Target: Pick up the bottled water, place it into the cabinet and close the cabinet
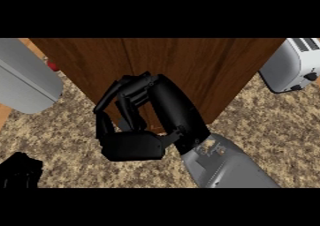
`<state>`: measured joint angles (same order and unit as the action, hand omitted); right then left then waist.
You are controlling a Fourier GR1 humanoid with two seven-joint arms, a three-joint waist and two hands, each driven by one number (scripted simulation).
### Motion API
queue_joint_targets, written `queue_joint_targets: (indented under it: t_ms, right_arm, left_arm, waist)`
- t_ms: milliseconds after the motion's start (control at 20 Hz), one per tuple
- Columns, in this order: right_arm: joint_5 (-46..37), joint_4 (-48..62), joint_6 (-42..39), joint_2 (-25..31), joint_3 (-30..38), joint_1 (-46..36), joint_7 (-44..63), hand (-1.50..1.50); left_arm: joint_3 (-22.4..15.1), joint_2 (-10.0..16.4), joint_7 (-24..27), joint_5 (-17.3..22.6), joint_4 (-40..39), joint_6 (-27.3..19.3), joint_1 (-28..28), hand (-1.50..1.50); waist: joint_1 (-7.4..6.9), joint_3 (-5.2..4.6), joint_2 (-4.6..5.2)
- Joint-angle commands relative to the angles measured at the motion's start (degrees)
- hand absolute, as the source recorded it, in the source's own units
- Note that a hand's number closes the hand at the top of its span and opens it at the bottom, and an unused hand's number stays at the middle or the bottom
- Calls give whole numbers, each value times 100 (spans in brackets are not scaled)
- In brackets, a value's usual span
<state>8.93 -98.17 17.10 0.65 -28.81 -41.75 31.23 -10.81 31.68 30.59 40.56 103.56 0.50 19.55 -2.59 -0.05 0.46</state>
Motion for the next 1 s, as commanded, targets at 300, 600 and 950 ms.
queue_joint_targets:
  t_ms: [300, 600, 950]
  right_arm:
    - [837, 2629, -1561, 239, 1417, -564, -1507, 150]
    - [886, 3382, -1915, 548, 1735, -911, -1879, 150]
    - [1018, 3737, -2272, 658, 1839, -1019, -2180, 150]
  left_arm:
    - [322, -9, 99, -12, -40, 429, 294, 150]
    - [322, 96, -170, 61, 177, 336, 202, 150]
    - [339, 109, -192, 63, 184, 421, 74, 150]
  waist:
    - [125, 6, -19]
    - [26, 6, 43]
    - [-6, 3, 71]
